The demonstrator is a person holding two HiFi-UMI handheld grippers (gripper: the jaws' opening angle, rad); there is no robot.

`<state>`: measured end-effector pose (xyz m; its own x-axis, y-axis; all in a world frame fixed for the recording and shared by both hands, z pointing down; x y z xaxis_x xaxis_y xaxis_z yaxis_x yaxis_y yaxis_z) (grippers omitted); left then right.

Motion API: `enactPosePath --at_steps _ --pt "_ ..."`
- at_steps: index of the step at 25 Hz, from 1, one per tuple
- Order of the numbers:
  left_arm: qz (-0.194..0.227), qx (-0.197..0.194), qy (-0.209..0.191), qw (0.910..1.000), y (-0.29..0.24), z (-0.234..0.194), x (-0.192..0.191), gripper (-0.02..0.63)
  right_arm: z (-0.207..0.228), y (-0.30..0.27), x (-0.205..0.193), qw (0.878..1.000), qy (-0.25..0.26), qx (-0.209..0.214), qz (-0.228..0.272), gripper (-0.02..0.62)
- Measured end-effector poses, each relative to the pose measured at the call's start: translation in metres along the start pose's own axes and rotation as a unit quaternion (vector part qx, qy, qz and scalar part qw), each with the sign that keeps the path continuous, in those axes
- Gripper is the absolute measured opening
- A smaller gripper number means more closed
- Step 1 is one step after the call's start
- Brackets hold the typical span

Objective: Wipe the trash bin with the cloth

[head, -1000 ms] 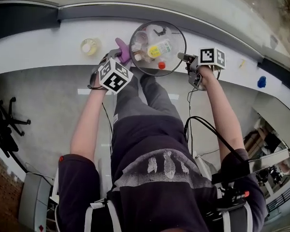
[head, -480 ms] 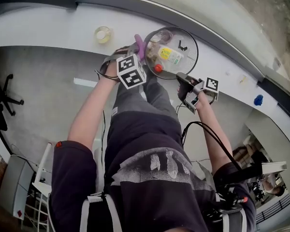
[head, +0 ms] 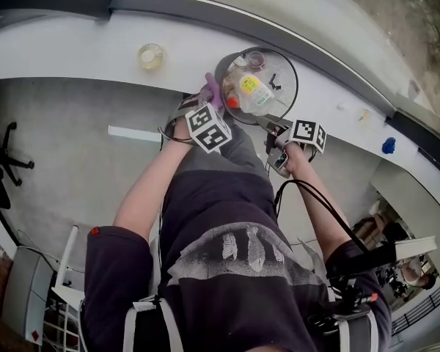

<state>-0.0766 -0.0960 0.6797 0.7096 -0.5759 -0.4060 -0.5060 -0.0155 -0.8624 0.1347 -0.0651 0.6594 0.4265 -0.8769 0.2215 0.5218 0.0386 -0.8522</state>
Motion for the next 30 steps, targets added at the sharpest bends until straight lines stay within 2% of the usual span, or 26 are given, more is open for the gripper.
enactPosePath --at_steps 2,4,7,9,12,13,14,18,21,23,25,27,30 --pt "0.0 0.007 0.005 1.0 0.002 -0.007 0.004 0.126 0.0 0.019 0.016 0.997 0.074 -0.037 0.009 0.155" --pt "0.0 0.025 0.004 0.9997 0.004 -0.017 0.009 0.126 -0.001 0.041 0.043 0.987 0.142 -0.071 0.035 0.156" --pt "-0.006 0.043 -0.003 0.999 0.009 -0.038 0.013 0.126 -0.007 0.057 0.089 0.97 0.2 -0.102 0.088 0.155" --pt "-0.013 0.057 -0.019 0.9981 0.016 -0.052 0.014 0.126 -0.018 0.051 0.111 0.963 0.228 -0.107 0.096 0.155" --pt "-0.015 0.078 -0.033 0.9963 0.027 -0.068 0.02 0.126 -0.037 0.035 0.124 0.966 0.244 -0.069 0.054 0.153" --pt "-0.018 0.084 -0.04 0.9955 0.029 -0.071 0.021 0.126 -0.039 0.032 0.125 0.969 0.235 -0.06 0.045 0.125" --pt "-0.022 0.088 -0.049 0.9947 0.03 -0.072 0.022 0.126 -0.037 0.031 0.125 0.974 0.216 -0.056 0.043 0.028" --pt "-0.017 0.082 -0.055 0.995 0.021 -0.062 0.023 0.126 -0.012 0.034 0.112 0.994 0.098 -0.011 0.053 0.029" --pt "-0.013 0.064 -0.047 0.9968 0.011 -0.046 0.018 0.126 0.01 0.034 0.088 0.998 -0.01 0.024 0.052 0.029" --pt "-0.019 0.043 -0.046 0.9978 0.006 -0.03 0.011 0.126 0.02 0.032 0.069 0.993 -0.084 0.059 0.063 0.037" --pt "-0.031 0.015 -0.058 0.9977 0.003 -0.01 0.002 0.126 0.025 0.027 0.049 0.979 -0.149 0.106 0.089 0.046" --pt "-0.036 0.0 -0.064 0.9973 0.003 0.01 -0.007 0.126 0.027 0.019 0.031 0.965 -0.188 0.141 0.117 0.055" --pt "-0.022 -0.006 -0.016 0.9996 0.002 0.025 -0.016 0.126 0.026 0.008 0.008 0.957 -0.213 0.146 0.134 0.055"
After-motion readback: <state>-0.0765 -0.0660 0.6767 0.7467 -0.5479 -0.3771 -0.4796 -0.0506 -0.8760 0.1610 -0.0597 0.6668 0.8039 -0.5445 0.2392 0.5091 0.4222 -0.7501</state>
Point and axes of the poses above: the fingertips, and each gripper's own axes: y backward along the fingers, z to its right, x out of its top, the point moved 8 cm from there along y, backward along the fingers, and after that the axes turned 6 degrees about -x, right-handed, at the moved point
